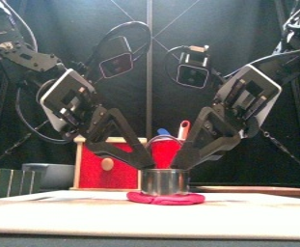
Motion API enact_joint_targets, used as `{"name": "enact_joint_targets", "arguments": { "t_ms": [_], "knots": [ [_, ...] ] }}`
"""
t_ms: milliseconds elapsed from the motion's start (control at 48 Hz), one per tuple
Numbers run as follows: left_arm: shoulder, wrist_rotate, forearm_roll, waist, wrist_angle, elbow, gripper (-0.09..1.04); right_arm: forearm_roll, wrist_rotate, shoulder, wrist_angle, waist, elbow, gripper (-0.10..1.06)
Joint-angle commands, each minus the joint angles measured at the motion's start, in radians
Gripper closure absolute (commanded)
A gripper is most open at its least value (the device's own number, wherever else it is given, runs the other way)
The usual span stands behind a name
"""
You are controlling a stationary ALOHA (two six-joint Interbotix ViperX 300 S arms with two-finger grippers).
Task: Get the cutter from the drawer then cut the dough then place the extra dough in the bowl
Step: Cut the dough
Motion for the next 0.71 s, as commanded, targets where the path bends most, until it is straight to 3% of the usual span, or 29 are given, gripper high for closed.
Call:
{"name": "enact_joint_targets", "arguments": {
  "t_ms": [21, 271, 708],
  "knots": [
    [0.009, 0.000, -0.003, -0.008, 0.057, 0.028, 0.31, 0.009, 0.011, -0.015, 0.014, -0.005, 0.002, 0.30],
    [0.006, 0.000, 0.000, 0.003, 0.051, 0.021, 0.07, 0.003, 0.009, -0.018, 0.014, 0.000, -0.020, 0.13],
    [-0.072, 0.002, 0.002, 0.003, 0.020, 0.002, 0.07, -0.005, 0.000, -0.083, 0.012, -0.003, -0.064, 0.13]
  ]
}}
